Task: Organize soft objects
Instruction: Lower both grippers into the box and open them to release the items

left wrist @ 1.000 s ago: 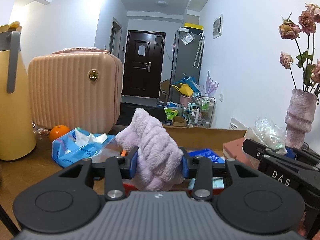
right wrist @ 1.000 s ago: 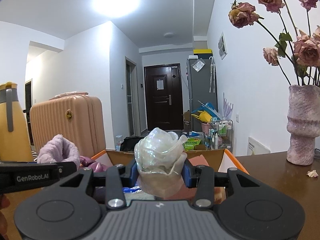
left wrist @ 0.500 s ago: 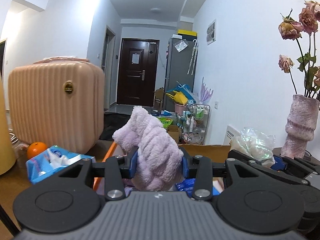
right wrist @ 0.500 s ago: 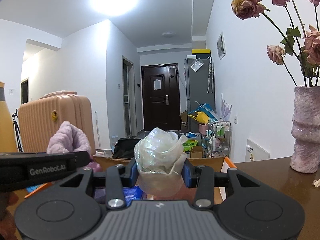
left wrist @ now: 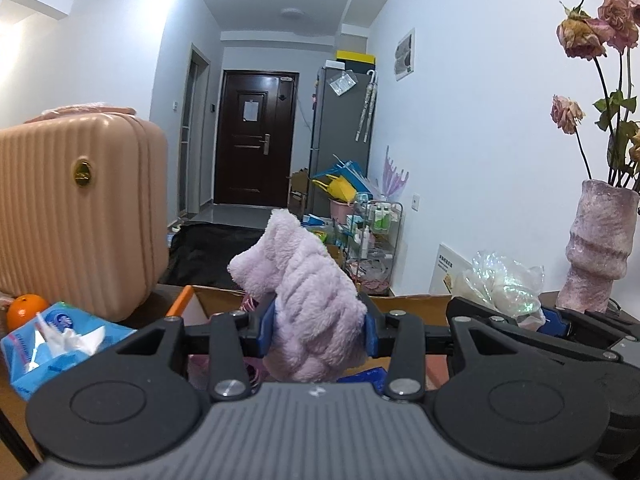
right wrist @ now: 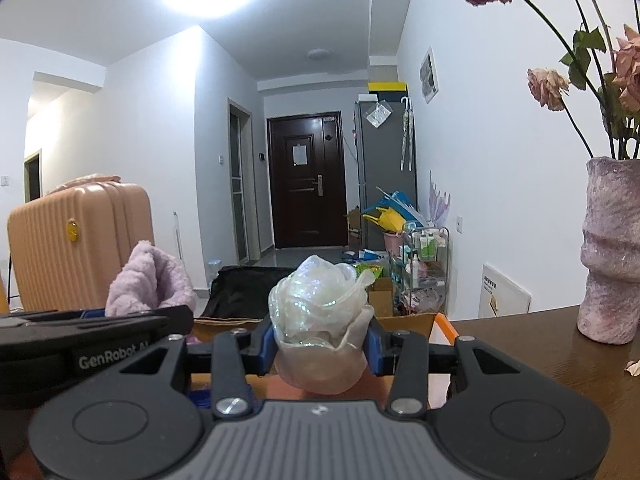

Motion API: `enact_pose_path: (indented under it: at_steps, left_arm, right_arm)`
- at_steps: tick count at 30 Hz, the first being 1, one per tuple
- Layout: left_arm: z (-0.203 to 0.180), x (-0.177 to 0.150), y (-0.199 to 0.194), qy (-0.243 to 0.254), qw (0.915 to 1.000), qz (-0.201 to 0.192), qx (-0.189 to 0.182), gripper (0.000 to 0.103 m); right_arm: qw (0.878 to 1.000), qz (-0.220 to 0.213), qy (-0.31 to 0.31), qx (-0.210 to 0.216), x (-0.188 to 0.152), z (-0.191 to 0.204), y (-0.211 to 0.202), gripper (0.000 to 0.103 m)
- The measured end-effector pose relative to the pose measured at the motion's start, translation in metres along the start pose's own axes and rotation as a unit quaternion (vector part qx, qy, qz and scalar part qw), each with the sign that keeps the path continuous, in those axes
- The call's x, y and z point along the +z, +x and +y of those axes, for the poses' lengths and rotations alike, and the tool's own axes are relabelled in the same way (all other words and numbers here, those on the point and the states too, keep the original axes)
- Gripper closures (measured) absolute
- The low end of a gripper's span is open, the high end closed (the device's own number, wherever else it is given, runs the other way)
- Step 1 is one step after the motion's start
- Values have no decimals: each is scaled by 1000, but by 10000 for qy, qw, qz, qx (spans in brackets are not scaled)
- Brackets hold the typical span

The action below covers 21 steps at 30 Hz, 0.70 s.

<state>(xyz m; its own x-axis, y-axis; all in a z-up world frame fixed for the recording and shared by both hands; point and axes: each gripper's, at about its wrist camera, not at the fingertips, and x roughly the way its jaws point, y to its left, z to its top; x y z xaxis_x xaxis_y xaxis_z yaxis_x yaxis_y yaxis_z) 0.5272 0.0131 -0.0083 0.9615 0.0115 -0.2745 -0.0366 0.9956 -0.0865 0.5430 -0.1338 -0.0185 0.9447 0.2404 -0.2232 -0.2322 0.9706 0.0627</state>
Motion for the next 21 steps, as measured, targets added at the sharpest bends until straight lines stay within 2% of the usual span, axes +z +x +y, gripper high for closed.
enact_pose_path:
  at_steps: [8, 11, 13, 14, 16, 17, 18, 19, 21]
  left_arm:
    - [0, -1, 22, 32, 9996, 203, -213, 53]
    - [1, -1, 28, 8, 9993, 309, -227, 43]
    - [4, -1, 29, -64, 9990, 367, -255, 29]
    - [5, -1, 28, -84, 9990, 362, -236, 26]
    - [8, -1, 25, -124, 9993, 302, -153, 12]
    - [10, -1, 24, -148, 9994, 278, -105, 8]
    - [12, -1, 24, -181, 9994, 268, -73, 2]
    - [14, 0, 22, -250, 9994, 255, -39, 0]
    - [17, 0, 20, -344, 9992, 215, 28, 0]
  right_arm:
    - [9995, 277, -35, -112, 4, -10, 16, 58]
    - [9992, 374, -31, -121, 4, -13, 19, 53]
    - [9991, 399, -37, -163, 4, -15, 19, 52]
    - [9990, 422, -19, -176, 3, -16, 19, 51]
    - [9985, 503, 45, -191, 2, -20, 20, 42]
    - [9983, 545, 74, -200, 2, -22, 21, 38]
    - [9981, 582, 99, -201, 1, -23, 22, 30]
    - [9979, 601, 122, -208, 0, -25, 22, 24]
    - [9978, 600, 155, -238, 0, -27, 22, 19]
